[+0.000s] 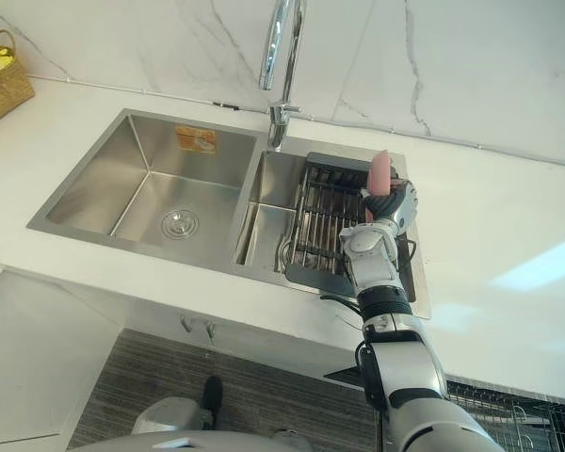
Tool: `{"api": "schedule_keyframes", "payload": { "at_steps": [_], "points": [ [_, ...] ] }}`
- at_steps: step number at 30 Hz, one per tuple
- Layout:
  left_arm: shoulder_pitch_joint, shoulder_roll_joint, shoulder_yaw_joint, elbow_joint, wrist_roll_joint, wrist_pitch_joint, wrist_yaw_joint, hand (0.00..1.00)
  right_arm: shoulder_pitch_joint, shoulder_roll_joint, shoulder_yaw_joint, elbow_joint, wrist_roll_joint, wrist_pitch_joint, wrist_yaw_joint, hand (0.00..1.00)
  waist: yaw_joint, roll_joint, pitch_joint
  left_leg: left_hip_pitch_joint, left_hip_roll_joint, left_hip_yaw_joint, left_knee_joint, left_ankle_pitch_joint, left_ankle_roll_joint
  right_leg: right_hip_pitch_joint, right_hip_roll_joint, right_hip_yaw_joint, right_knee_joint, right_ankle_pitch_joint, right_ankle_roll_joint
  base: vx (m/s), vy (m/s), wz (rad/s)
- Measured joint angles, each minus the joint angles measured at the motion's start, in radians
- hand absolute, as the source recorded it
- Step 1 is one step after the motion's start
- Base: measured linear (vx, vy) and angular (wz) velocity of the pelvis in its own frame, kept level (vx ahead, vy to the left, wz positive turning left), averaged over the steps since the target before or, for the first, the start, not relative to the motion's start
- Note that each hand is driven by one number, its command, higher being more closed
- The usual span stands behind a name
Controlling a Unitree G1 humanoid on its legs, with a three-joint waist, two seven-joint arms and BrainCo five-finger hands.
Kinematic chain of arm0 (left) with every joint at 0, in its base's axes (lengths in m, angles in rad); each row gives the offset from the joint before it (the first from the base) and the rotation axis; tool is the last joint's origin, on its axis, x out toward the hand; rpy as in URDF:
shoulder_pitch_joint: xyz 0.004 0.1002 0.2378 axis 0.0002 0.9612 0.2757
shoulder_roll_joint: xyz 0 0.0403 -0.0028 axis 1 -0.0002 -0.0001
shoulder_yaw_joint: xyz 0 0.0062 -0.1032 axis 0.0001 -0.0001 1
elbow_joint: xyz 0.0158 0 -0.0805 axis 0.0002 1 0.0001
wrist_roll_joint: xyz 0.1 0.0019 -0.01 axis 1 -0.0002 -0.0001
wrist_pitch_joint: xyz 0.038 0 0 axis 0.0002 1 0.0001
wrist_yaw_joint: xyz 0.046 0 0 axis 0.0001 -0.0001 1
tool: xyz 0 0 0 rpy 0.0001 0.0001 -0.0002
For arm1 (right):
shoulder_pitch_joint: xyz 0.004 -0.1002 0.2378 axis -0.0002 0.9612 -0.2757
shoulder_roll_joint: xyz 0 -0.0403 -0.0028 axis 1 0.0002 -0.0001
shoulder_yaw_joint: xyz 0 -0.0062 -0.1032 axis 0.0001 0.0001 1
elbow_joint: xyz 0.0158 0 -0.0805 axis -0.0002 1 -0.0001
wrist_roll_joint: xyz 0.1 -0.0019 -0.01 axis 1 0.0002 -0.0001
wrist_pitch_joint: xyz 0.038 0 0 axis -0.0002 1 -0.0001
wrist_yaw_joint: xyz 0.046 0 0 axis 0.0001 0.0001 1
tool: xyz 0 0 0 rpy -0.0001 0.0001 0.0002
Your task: Walk over to the sink, pick up the cup, carry it to the dishwasher, place the cup inside the dishwasher, then close the dishwasher door
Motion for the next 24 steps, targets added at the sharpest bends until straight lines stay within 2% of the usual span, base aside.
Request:
{"api": "schedule_keyframes", "payload": {
  "at_steps": [3,10,16,24],
  "points": [
    [0.002,-0.001,0.008,-0.001,0.000,0.001,0.000,0.00,0.005,0.009,-0.014,-0.073,0.012,-0.017,-0.027,1.00,-0.006,0.000,0.000,0.002,0.002,0.007,0.000,-0.003,-0.004,0.000,0.002,0.010,-0.009,0.011,0.008,0.01,-0.029,-0.12],
    [0.004,-0.009,0.026,-0.003,0.000,0.013,0.013,0.00,0.009,0.032,-0.019,-0.186,0.059,-0.061,-0.032,1.00,-0.012,-0.001,-0.003,0.016,0.009,0.029,0.000,-0.010,-0.014,0.003,0.004,0.028,-0.012,0.014,0.006,0.00,-0.021,-0.09],
    [0.005,-0.016,0.027,-0.003,0.000,0.021,0.019,0.00,0.042,0.040,-0.019,-0.220,0.134,-0.063,-0.022,1.00,-0.012,-0.002,-0.018,0.015,0.015,0.030,0.000,-0.010,-0.014,0.003,0.011,0.028,-0.014,0.013,0.004,0.00,-0.005,0.00],
    [0.016,-0.018,0.027,-0.002,-0.001,0.021,0.023,0.00,0.087,0.071,-0.021,-0.215,0.136,-0.077,-0.023,1.00,-0.022,-0.002,-0.024,0.015,0.017,0.028,0.000,-0.010,-0.014,0.003,0.013,0.024,-0.014,0.013,0.004,0.00,-0.004,0.00]
  ]
}}
